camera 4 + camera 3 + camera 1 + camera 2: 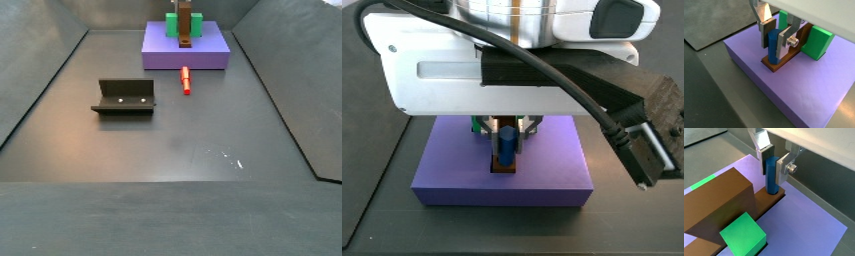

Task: Pick up the blue object. Move up. Move to above the board. Insert the blue object.
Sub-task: Insert the blue object.

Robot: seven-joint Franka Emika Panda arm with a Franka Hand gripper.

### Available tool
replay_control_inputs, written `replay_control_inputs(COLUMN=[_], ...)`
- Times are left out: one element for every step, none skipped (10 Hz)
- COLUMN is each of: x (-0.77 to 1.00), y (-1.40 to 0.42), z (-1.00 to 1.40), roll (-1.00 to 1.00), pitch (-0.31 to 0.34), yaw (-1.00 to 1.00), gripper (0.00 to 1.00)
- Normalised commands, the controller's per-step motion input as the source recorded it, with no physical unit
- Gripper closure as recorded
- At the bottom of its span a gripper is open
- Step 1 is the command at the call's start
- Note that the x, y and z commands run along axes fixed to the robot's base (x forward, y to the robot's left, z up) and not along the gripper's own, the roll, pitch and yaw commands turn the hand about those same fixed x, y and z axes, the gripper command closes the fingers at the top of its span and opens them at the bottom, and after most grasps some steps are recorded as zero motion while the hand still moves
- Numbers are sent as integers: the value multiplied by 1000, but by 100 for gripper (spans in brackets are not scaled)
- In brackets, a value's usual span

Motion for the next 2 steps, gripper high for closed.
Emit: replay_control_inputs(x=[-37,0], y=[0,0], z=[-131,0], roll=[31,0], pitch=[0,0], yaw=[0,0], gripper=[100,100])
